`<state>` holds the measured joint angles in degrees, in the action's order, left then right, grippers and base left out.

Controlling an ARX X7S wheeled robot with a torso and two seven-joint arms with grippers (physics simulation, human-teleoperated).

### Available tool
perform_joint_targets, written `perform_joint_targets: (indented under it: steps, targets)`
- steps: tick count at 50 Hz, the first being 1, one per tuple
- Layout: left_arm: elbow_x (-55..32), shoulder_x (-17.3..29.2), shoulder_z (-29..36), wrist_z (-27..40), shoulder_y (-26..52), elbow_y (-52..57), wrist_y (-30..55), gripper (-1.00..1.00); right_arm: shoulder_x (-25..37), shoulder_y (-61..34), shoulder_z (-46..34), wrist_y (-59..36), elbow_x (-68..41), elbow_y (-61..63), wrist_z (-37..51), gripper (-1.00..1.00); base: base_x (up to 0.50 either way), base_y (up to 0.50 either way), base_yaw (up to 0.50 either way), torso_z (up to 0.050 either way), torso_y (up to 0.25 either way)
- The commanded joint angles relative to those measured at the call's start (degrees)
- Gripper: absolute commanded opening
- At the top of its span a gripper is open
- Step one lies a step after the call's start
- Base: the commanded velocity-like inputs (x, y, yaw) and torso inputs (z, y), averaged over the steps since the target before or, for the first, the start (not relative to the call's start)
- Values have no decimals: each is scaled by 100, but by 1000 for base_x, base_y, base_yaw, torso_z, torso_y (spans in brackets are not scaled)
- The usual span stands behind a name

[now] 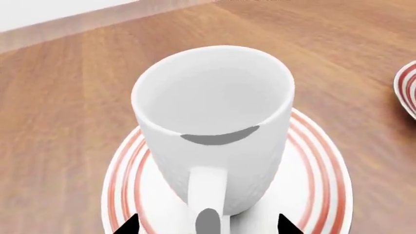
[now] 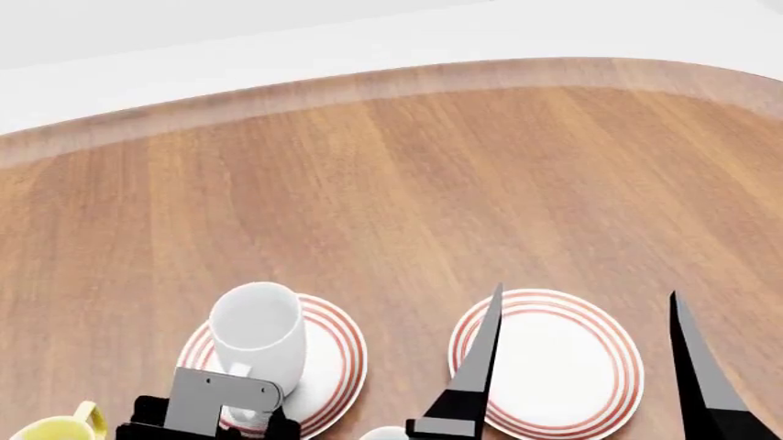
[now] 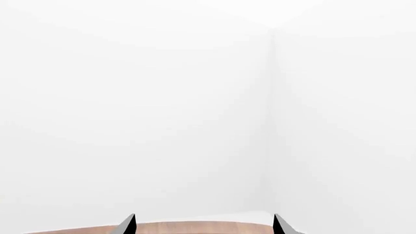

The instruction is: Put the white mug on the left plate.

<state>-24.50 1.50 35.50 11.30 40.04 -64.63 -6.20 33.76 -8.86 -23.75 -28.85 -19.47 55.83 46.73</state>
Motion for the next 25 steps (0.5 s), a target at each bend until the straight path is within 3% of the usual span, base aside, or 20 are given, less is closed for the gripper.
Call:
perform_joint_targets:
  steps: [1,16,25]
  targets:
    - [-108,65,117,41,-46,176,34,100,17,-13,-14,-5,-16,9,24,100,0,0,0,0,0]
    - [-427,1332,291,965,-1154,4331,1545,100,39,-39,-48,-17,-29,40,60,100,0,0,0,0,0]
    - [-620,1826,290,1246,-1658,5766,1812,100,17,-168,-106,-177,-73,144,102,100,0,0,0,0,0]
